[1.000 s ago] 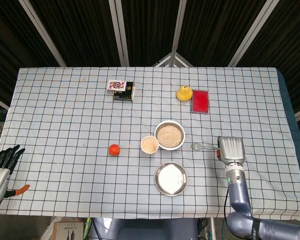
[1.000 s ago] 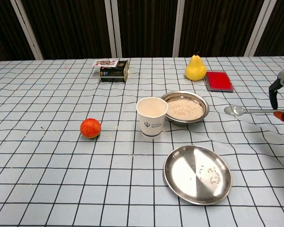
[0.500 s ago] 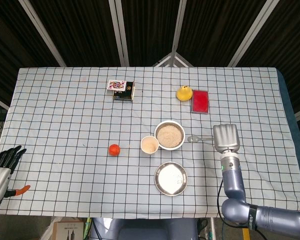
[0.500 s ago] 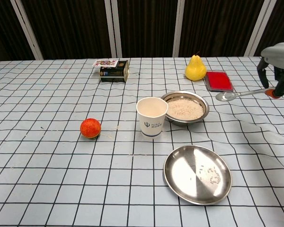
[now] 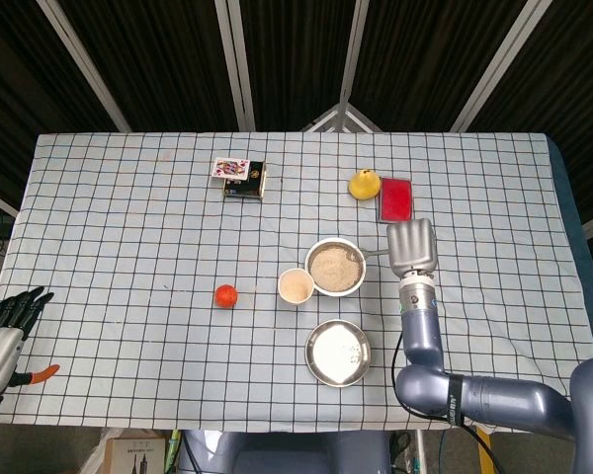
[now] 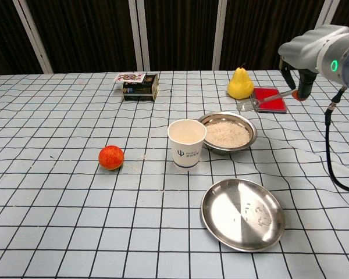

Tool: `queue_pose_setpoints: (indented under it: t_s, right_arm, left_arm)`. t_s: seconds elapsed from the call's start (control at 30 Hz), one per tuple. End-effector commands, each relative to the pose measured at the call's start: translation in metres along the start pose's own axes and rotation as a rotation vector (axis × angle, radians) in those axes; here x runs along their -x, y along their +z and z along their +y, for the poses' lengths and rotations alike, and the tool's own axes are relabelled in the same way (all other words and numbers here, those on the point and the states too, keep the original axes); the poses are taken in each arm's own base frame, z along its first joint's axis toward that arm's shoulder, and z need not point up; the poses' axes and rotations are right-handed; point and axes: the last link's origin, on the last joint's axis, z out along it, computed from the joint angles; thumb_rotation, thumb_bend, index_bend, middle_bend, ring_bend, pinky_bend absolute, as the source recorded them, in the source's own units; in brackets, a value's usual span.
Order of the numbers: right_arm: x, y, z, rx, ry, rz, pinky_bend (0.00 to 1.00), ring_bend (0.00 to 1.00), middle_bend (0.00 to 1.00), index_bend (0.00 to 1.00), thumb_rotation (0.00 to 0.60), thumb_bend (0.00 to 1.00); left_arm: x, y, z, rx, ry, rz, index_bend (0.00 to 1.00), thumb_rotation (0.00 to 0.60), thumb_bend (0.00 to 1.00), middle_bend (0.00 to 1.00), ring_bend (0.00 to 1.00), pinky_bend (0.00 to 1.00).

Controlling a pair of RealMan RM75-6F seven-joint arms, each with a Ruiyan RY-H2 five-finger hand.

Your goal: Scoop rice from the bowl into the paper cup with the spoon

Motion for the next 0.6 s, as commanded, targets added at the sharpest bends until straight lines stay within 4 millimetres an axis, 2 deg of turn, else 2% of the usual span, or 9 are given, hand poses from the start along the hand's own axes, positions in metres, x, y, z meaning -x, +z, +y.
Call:
queue_pose_setpoints:
  t_s: [0.03, 0.6]
  right_arm:
    - [0.002, 0.004, -0.013, 0.004, -0.037, 0.003, 1.00, 1.00, 0.97, 0.61, 0.600, 0.65]
    - [0.023, 0.009, -0.041, -0.017, -0.249, 0.056, 1.00, 1.00, 0.97, 0.61, 0.600, 0.66]
  left_arm:
    - [0.000, 0.001, 0.001, 0.012, 0.025, 0.019, 0.00, 0.600, 0.00, 0.00, 0.00, 0.00]
    - [-0.001, 0.001, 0.000, 0.020, 0.003, 0.020, 0.00, 0.600, 0.00, 0.00, 0.00, 0.00]
